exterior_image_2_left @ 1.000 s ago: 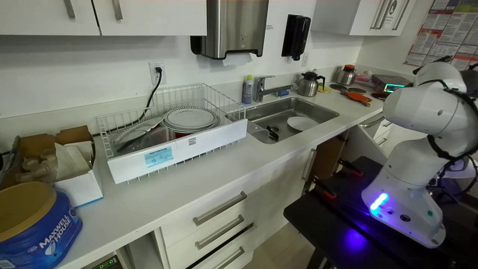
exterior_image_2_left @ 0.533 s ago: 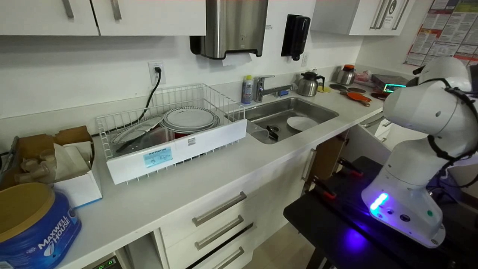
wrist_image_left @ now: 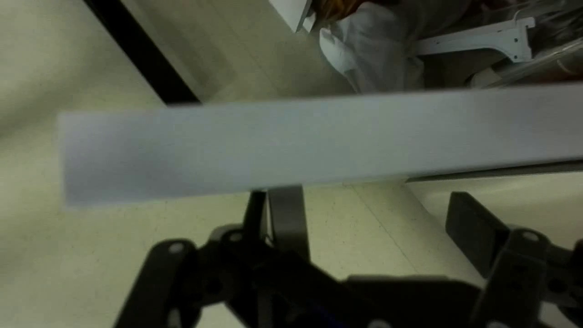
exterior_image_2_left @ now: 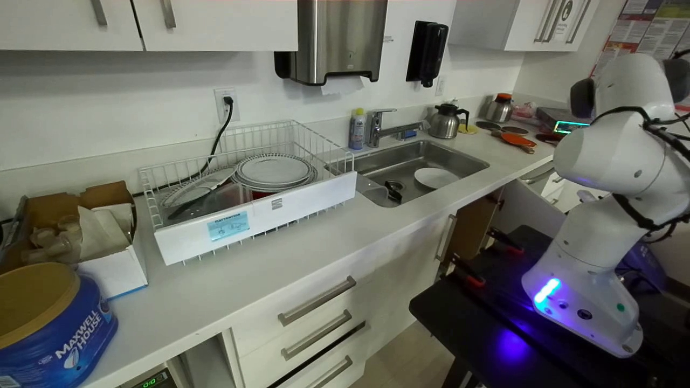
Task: Open the bottom right cupboard door
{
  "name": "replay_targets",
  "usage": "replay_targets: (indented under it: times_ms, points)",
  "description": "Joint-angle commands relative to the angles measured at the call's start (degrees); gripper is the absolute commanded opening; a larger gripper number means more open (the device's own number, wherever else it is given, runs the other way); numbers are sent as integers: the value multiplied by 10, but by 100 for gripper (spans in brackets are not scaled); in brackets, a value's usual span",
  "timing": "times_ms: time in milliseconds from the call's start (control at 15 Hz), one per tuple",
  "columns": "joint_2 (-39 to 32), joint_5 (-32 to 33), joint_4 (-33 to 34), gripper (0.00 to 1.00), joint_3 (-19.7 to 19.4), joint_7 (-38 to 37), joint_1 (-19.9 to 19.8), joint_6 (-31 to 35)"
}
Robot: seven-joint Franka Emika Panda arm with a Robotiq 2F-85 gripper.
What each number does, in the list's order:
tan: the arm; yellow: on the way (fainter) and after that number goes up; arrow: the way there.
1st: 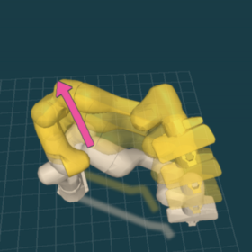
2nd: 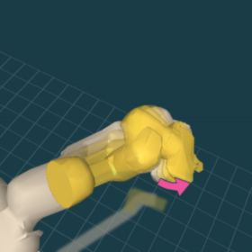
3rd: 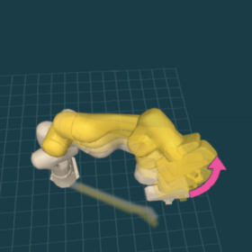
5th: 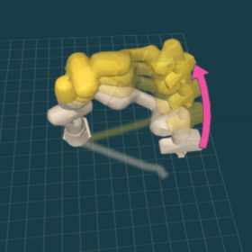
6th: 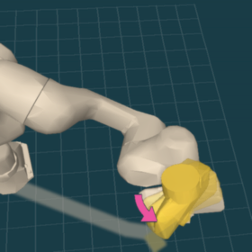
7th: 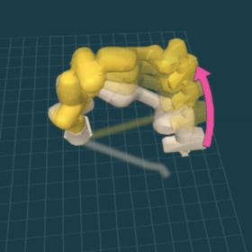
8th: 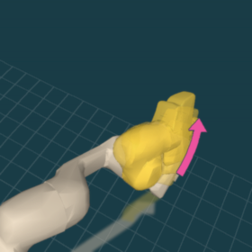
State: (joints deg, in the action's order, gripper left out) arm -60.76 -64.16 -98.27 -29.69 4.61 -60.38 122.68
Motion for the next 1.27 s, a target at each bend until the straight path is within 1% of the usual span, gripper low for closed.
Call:
replay_targets:
  times_ms: [0, 200, 333, 600, 800, 933, 1000, 1200]
  points:
    - [123, 47, -137, 100, -12, -7, 79, 136]
    - [193, 82, -224, 100, -25, -25, 138, 259]
    - [243, 108, -277, 100, -35, -42, 177, 329]
    - [351, 183, -382, 100, -68, -85, 255, 437]
    - [423, 252, -453, 100, -110, -127, 319, 488]
    - [453, 298, -482, 100, -144, -159, 360, 506]
    - [462, 297, -492, 100, -180, -157, 401, 506]
    - [483, 331, -511, 100, -246, -177, 474, 505]
